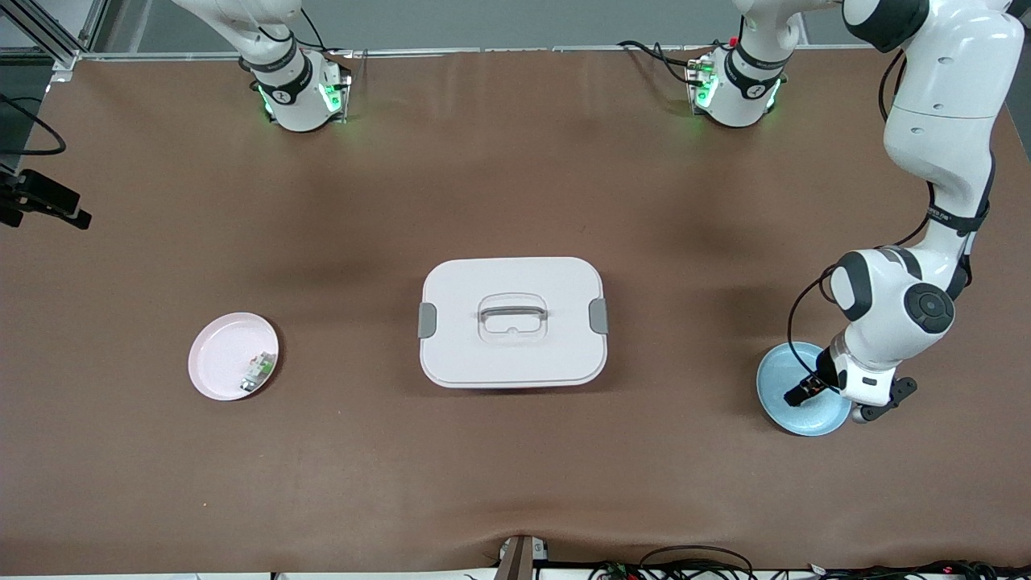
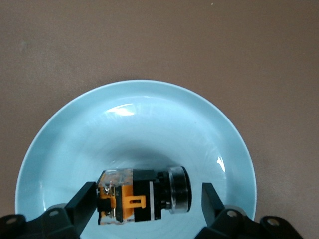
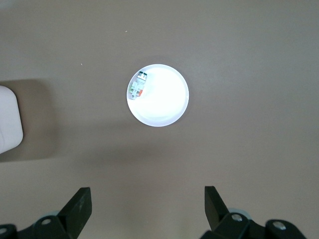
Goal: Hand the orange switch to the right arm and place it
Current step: 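Close the left gripper on the orange switch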
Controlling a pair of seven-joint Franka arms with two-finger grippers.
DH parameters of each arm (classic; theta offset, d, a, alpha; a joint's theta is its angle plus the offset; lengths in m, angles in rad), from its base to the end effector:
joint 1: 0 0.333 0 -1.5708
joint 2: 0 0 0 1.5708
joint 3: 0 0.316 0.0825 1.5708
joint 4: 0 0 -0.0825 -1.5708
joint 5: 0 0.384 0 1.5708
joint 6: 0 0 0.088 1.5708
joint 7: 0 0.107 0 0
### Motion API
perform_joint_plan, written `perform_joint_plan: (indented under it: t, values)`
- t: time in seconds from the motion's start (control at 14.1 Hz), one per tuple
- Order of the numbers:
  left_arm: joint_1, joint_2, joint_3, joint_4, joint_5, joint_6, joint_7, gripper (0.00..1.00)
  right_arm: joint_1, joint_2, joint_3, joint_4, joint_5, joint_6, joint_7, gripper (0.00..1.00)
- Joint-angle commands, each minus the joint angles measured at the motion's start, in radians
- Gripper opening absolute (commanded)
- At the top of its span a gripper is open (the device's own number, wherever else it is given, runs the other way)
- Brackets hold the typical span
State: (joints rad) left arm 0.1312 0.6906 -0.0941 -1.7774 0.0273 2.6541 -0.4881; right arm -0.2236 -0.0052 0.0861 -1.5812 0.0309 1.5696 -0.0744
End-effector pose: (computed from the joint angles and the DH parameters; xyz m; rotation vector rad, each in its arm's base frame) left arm 0.6749 0.0301 0.1883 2.9400 0.7969 0.2674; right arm 0.5479 -0.0723 0.6224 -3.1091 0.0982 0.0049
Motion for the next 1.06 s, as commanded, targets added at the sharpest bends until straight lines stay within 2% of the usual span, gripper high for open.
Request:
perform_joint_plan:
  t: [0.0, 0.21, 0.28, 0.64, 0.99]
  values:
    - [0.002, 0.009, -0.001, 0.004, 0.003, 0.012, -0.017, 0.61, -0.014, 0.007, 0.012, 0.02, -0.005, -0.016, 0.007, 1.0]
    - [0.005, -0.009, -0.001, -0.014, 0.002, 0.003, -0.017, 0.03, -0.016, 0.007, 0.011, 0.02, -0.006, -0.017, 0.007, 1.0]
    - [0.01, -0.031, -0.001, -0.023, 0.002, 0.0, -0.017, 0.0, -0.016, 0.007, 0.011, 0.02, -0.006, -0.023, 0.007, 1.0]
    - [0.007, -0.133, -0.012, -0.027, -0.007, -0.141, -0.064, 0.0, -0.016, 0.007, 0.011, 0.02, -0.006, -0.026, 0.007, 1.0]
    - [0.008, -0.249, -0.114, -0.007, -0.018, -0.298, -0.236, 0.0, -0.016, 0.007, 0.011, 0.024, -0.006, -0.028, 0.007, 1.0]
